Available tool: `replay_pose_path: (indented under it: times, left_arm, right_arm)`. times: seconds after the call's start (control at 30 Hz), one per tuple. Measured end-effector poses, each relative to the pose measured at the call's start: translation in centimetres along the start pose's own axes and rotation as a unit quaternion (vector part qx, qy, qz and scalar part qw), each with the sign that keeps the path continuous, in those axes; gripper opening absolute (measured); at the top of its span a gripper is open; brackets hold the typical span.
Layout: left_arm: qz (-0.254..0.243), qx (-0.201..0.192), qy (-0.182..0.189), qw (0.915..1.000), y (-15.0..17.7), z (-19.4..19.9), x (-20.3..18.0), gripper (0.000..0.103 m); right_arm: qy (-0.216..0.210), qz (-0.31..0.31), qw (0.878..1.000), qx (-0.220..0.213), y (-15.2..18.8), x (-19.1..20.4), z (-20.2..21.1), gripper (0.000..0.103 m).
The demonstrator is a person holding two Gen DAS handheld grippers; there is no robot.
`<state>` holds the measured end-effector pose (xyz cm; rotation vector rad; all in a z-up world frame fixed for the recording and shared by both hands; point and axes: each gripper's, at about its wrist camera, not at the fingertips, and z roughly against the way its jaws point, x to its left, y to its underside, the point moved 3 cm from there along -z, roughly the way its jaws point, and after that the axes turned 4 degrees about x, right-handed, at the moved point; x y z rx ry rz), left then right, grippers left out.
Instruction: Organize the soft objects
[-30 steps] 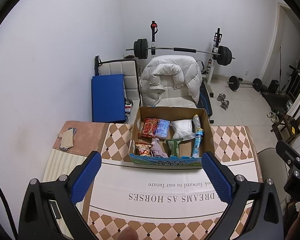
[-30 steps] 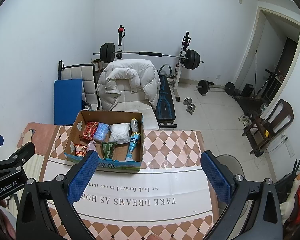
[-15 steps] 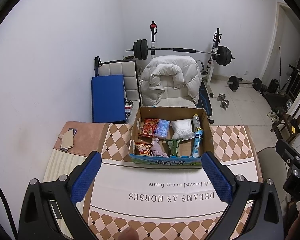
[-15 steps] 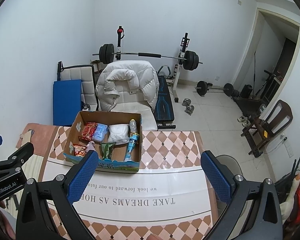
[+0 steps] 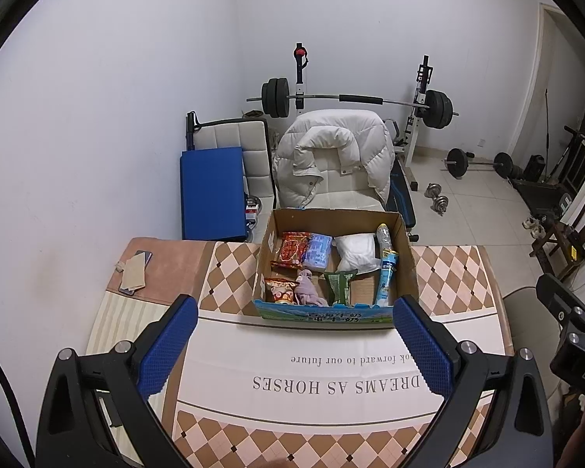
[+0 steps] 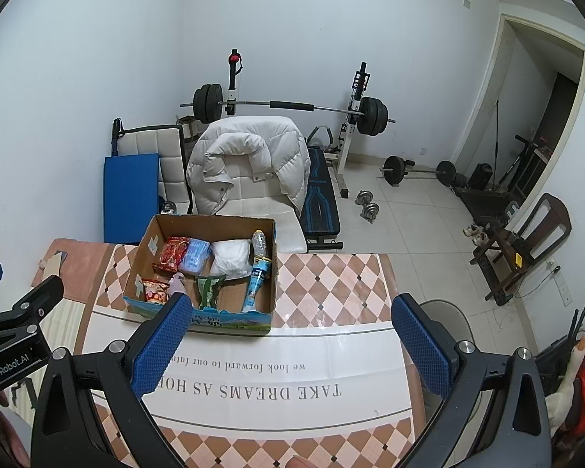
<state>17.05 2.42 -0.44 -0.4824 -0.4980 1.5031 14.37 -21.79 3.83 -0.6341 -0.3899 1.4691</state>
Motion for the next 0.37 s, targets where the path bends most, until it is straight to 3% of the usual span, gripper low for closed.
replay_pose_path:
  times: [0.37]
  left_arm:
    - [0.003,-0.011,-0.004,0.9999,0.2,0.57,-0.07,0.103]
  right_arm:
    - [-0.001,0.0,1.0,-0.001,-0.05,0.0,-0.08,0.103]
